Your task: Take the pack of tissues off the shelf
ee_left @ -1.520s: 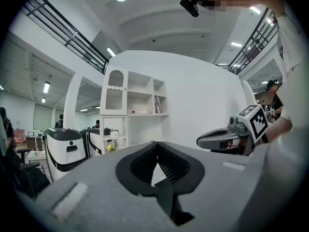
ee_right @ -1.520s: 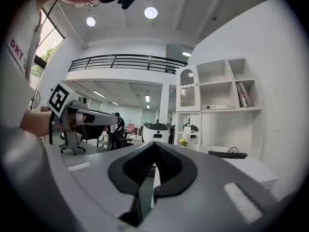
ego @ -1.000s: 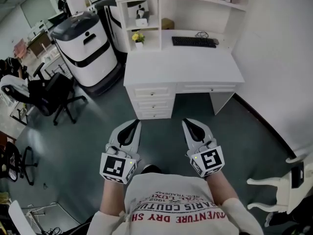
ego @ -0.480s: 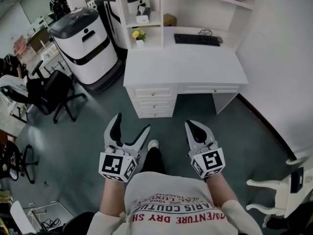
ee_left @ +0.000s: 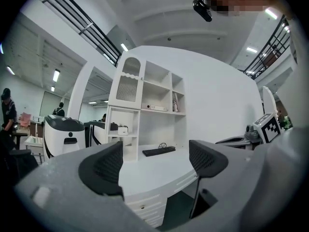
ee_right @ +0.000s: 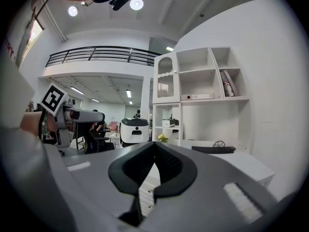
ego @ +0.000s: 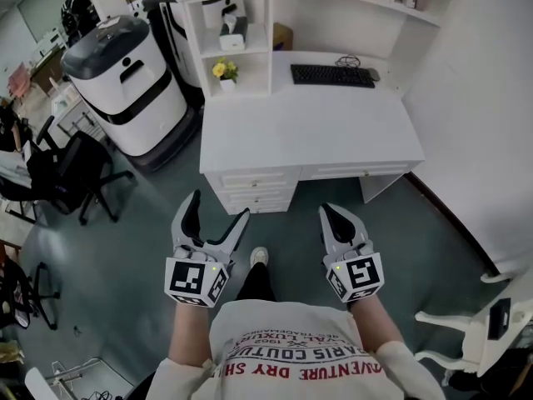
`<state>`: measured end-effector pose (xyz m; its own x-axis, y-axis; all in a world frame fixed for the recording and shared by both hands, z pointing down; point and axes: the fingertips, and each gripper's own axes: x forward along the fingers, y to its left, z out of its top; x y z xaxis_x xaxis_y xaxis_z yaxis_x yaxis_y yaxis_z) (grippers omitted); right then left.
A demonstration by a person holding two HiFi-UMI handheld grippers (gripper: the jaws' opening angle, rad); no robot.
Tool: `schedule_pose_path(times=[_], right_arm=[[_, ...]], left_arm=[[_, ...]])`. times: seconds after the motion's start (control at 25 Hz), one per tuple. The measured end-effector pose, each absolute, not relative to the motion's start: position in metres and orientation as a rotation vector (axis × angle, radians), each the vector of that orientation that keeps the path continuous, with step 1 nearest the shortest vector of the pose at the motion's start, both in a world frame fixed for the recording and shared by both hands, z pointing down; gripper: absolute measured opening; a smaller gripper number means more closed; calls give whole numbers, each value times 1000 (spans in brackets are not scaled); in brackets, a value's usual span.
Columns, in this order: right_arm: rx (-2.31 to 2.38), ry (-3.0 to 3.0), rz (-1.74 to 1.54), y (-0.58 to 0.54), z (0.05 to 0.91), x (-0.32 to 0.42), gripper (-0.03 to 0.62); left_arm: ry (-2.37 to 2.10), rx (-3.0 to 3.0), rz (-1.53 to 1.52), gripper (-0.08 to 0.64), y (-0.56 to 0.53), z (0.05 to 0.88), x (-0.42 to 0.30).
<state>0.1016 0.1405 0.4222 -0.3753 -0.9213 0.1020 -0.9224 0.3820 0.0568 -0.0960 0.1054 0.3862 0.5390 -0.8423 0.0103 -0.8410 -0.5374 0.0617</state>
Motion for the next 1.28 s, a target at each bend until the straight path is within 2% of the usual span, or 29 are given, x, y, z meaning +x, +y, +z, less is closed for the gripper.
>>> schedule_pose_path(times=[0.6,1.28], right_arm=[[1642,-2506,-36,-88,403,54,0],[1437,-2606,2,-255,419,43,1]], left_arm=[[-1455,2731,-31,431,-124,373,-126],[-1578,2624,21,431,-257,391,-109]])
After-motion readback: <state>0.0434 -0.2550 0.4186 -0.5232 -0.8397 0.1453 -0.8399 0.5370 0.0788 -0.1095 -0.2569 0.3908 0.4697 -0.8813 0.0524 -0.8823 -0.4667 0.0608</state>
